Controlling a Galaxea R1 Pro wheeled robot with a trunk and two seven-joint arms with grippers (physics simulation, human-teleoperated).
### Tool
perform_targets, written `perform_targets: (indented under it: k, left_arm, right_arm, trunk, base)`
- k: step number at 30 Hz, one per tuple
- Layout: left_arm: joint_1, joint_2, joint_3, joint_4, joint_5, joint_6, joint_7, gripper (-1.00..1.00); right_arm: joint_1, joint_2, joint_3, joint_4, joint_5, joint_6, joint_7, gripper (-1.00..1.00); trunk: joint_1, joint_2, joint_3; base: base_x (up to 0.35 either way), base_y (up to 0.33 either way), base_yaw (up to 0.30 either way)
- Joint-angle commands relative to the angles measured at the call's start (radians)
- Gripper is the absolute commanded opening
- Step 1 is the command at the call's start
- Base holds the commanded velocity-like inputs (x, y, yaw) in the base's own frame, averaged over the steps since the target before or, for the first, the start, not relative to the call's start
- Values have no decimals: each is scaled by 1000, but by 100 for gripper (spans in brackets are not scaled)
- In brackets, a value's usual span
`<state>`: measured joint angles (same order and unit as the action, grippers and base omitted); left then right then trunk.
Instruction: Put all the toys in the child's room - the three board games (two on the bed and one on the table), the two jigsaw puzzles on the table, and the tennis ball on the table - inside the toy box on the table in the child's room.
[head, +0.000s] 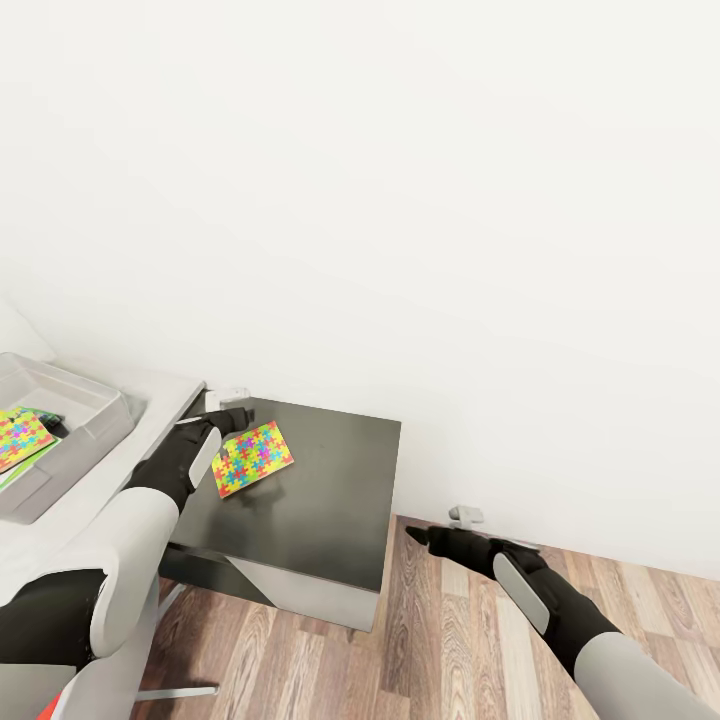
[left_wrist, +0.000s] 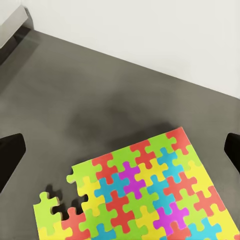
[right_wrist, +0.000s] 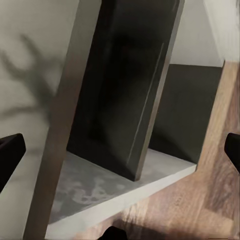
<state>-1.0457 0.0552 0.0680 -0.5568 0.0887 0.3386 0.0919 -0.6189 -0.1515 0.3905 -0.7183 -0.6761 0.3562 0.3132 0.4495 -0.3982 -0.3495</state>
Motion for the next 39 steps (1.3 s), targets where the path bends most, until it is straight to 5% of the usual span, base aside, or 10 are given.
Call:
perform_targets:
  k: [1, 17, 39]
  left_arm:
    - [0, 0, 0, -2, 9, 5, 5, 100]
    - [0, 0, -1, -2, 9, 5, 5, 100]
    - [0, 0, -1, -2, 9, 5, 7, 100]
  right_arm:
    - [-1, -1, 3, -1, -7, 4, -6, 100]
    - [-1, 0, 4, 0, -7, 13, -113, 100]
    - [-1, 0, 4, 0, -7, 9, -124, 100]
  trunk:
    - [1, -2, -2]
    - [1, -2, -2]
    - [1, -2, -2]
  base:
    - [0, 0, 0]
    - [0, 0, 0]
    - [0, 0, 0]
